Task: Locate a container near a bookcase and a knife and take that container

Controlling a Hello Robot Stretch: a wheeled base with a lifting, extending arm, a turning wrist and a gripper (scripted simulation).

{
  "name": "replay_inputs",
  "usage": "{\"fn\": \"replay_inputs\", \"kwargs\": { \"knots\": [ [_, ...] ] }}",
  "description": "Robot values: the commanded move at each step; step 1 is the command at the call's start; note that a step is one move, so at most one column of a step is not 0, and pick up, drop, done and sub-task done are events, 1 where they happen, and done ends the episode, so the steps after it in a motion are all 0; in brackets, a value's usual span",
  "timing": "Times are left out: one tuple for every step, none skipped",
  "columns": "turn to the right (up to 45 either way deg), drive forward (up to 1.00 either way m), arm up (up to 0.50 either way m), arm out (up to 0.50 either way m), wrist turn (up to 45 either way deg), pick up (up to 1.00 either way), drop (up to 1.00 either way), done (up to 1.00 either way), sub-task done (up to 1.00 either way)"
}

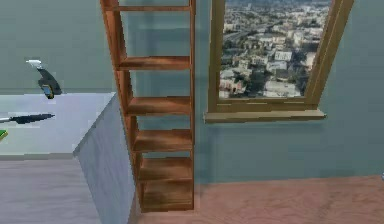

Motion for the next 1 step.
{"fn": "replay_inputs", "kwargs": {
  "knots": [
    [0.0, 0.25, 0.0, 0.0, 0.0, 0.0, 0.0, 0.0, 0.0]
  ]
}}
